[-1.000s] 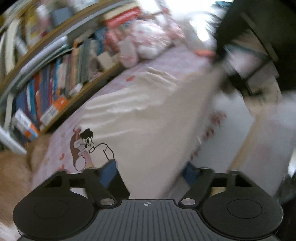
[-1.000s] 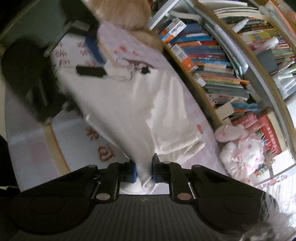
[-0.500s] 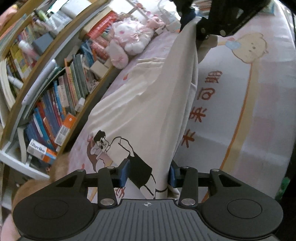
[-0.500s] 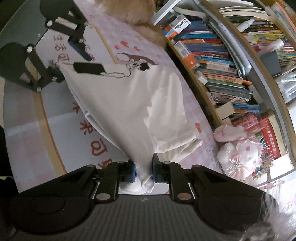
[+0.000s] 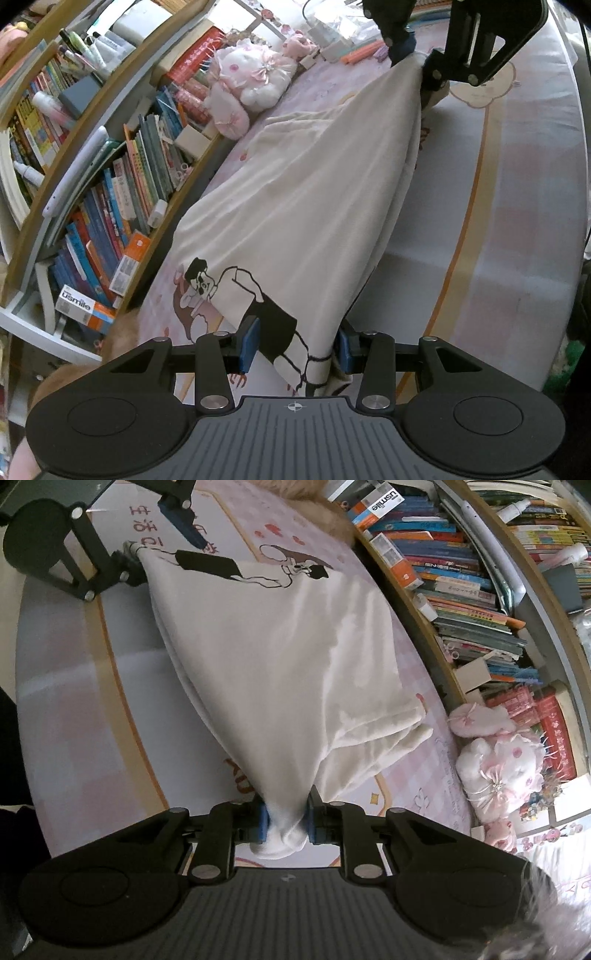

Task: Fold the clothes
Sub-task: 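Grasp the shirt end with the right gripper while the left gripper grasps beside it, then lift the shirt end with both grippers and fold it over the shirt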

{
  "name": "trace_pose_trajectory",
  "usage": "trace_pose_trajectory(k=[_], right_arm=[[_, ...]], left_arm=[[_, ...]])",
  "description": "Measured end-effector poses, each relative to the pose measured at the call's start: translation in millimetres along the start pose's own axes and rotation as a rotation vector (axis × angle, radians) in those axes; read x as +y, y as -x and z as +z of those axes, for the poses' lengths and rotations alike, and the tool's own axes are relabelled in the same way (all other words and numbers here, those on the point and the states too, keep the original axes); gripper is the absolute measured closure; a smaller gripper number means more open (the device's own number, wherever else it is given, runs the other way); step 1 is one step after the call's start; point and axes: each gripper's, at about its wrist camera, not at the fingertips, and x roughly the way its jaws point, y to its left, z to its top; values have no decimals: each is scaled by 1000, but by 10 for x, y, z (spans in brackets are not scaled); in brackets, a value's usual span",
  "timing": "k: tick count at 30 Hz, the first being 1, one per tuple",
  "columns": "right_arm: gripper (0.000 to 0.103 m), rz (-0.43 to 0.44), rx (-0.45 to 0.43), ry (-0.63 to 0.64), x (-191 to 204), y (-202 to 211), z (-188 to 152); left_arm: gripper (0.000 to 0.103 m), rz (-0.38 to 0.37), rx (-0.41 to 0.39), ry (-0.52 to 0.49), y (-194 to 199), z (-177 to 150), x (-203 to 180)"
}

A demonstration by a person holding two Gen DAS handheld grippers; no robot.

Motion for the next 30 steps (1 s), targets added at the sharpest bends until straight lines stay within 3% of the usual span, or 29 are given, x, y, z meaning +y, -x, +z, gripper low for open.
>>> trace_pose_trajectory(k=[5, 8, 17, 22, 26, 30], right_arm=[[89, 13, 4, -15, -3, -3, 9], [90, 20, -3, -19, -19, 15, 8], [91, 65, -25, -43, -124, 157, 3], [91, 189, -15, -59, -243, 363, -10], [91, 330, -3, -143, -434, 634, 3], [92, 440, -10, -178, -585, 944, 18]], left_arm=[[88, -36, -1, -29, 1, 0, -38], [97, -50, -1, -42, 22, -4, -62], [99, -126, -11, -3, 180, 11, 121], [99, -227, -8, 4, 442, 41, 272], [99, -392, 0, 146, 687, 171, 635], [99, -470, -12, 202, 947, 261, 885]])
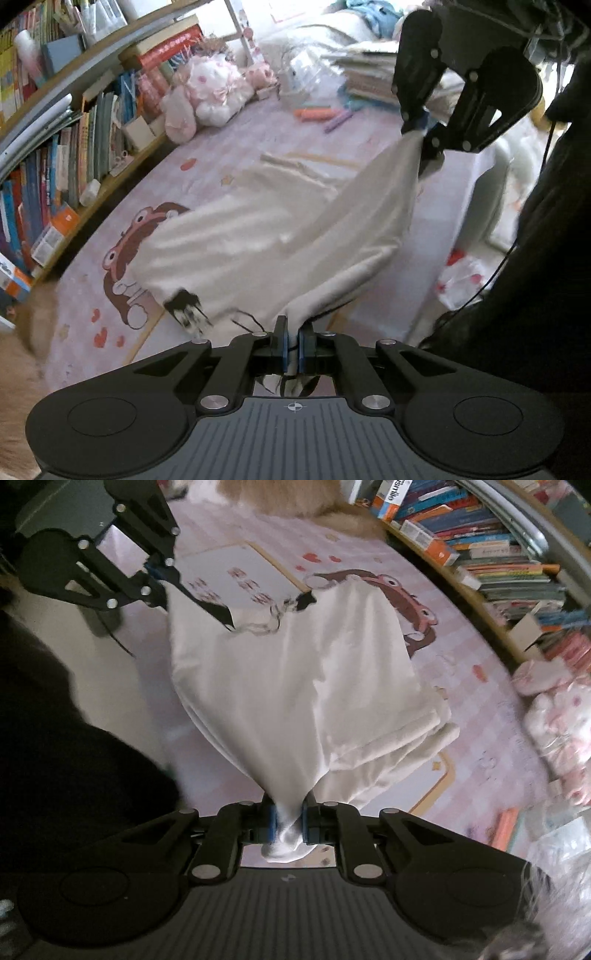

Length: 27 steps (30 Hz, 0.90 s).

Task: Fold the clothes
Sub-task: 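Lift the shirt end with both grippers and fold it over the shirt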

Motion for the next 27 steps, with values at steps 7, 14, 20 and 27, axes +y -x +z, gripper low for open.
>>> trace_pose_trajectory(k=[7, 14, 20, 27], right_arm=[[93, 95, -44, 14, 81, 458, 56], [93, 26, -68, -20, -172, 454, 131], [93, -16, -76, -54, -485, 271, 218], [93, -14, -55, -80, -737, 11, 288]], left_arm=[[99, -62, -13, -26, 336, 124, 12], [99, -26, -47, -24, 246, 269, 289], [98, -9, -57, 9, 39, 397, 579], [98, -25, -34, 18, -280, 443, 805]])
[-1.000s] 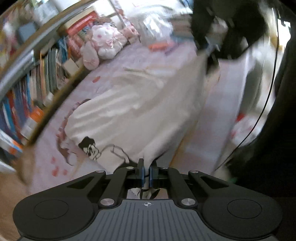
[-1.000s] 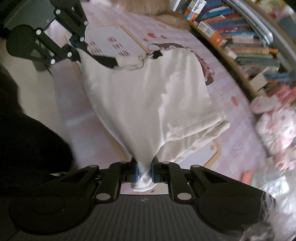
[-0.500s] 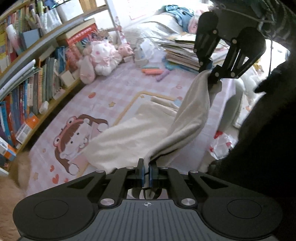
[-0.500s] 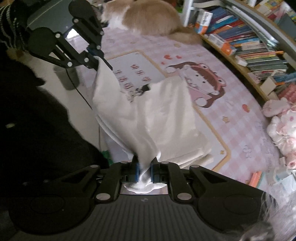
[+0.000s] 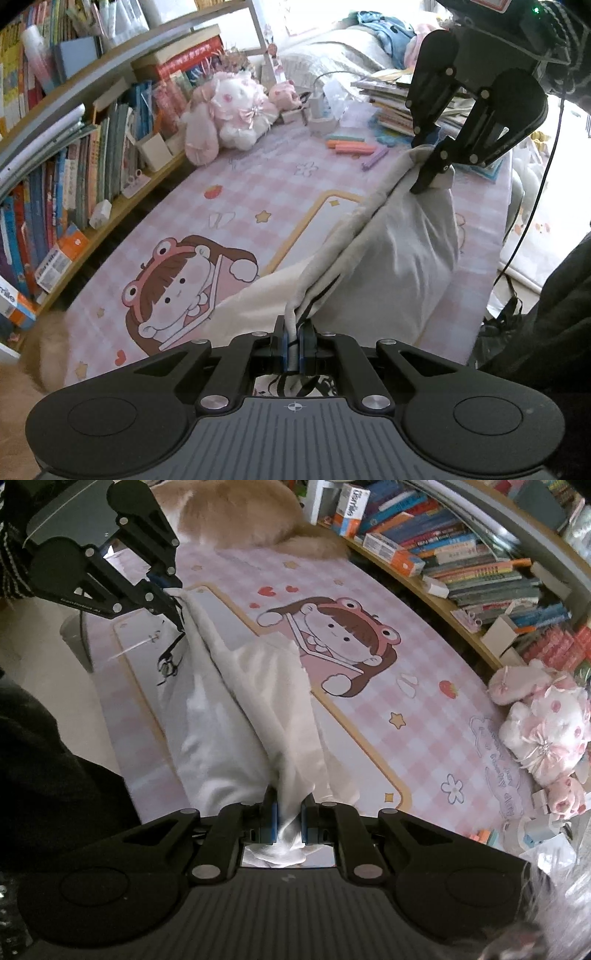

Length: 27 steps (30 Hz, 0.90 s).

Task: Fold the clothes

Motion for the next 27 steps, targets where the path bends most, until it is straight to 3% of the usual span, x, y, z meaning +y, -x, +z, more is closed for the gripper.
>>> trace_pose_trajectory(k=[7, 18, 24, 27], right_arm=[[93, 16, 18, -55, -274, -250, 75], [93, 63, 82, -121, -670, -845, 143], [88, 70, 121, -137, -801, -1132, 135], [79, 42, 110, -157, -854, -1177, 114]], left_arm=[[98, -30, 21, 16, -275, 42, 229], [97, -92, 116, 59, -816, 36, 562], [86, -80, 113, 67, -947, 3, 660], [70, -41, 118, 83, -970, -23, 710]])
